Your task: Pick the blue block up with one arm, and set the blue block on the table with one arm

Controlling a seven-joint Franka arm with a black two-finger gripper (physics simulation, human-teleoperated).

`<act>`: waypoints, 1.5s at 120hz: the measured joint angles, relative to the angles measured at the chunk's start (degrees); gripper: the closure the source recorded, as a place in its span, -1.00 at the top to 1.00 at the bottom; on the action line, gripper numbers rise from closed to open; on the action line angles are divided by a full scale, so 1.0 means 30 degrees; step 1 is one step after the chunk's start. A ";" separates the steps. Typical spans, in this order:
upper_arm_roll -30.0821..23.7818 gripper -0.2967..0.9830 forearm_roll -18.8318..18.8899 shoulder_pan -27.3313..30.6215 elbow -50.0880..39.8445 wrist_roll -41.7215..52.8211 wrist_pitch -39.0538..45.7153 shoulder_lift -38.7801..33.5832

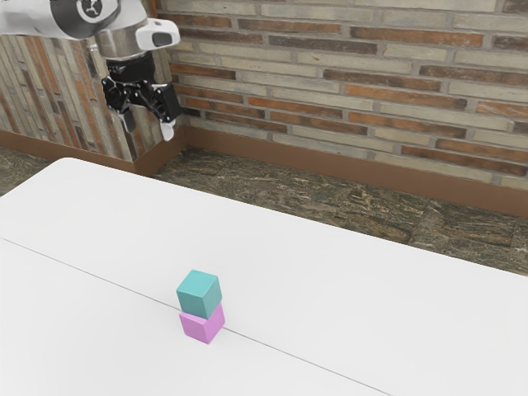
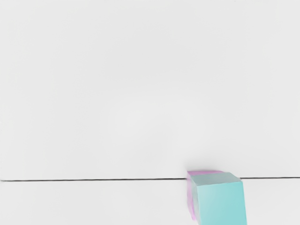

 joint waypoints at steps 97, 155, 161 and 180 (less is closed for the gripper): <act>0.0172 0.54 -0.3336 -0.2823 -1.4755 -0.1658 1.0456 -0.2808; 0.0201 0.54 -0.3917 -0.2826 -1.4790 -0.2551 1.2180 -0.0739; 0.0211 0.54 -0.3886 -0.2825 -1.4757 -0.2606 1.2288 -0.0514; 0.0256 0.54 -0.3753 -0.2844 -1.4705 -0.2717 1.2941 0.0138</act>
